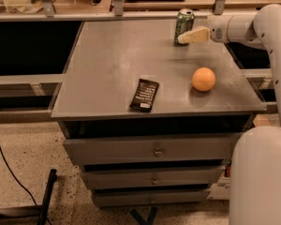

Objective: Move green can near rxbar chocolate

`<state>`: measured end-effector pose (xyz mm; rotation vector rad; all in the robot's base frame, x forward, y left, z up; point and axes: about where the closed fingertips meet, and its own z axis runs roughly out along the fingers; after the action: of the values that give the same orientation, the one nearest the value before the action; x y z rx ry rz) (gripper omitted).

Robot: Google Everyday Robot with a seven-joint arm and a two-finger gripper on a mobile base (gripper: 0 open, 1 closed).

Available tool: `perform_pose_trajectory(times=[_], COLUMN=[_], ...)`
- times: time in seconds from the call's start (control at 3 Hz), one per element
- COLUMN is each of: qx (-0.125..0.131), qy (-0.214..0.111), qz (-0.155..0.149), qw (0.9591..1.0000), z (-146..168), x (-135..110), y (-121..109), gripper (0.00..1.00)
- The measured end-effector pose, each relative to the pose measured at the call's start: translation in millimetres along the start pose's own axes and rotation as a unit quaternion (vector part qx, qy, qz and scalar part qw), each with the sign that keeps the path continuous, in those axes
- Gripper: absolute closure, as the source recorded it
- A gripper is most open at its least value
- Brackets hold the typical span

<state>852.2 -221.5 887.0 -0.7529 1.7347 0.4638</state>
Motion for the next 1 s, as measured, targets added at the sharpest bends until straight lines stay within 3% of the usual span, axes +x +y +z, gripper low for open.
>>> perform_pose_trajectory(times=[1.0], qx=[0.011], qy=[-0.045], qz=[0.021], qw=[0.9987], z=[43.7], x=[-5.2], y=[-11.9], gripper=[0.00])
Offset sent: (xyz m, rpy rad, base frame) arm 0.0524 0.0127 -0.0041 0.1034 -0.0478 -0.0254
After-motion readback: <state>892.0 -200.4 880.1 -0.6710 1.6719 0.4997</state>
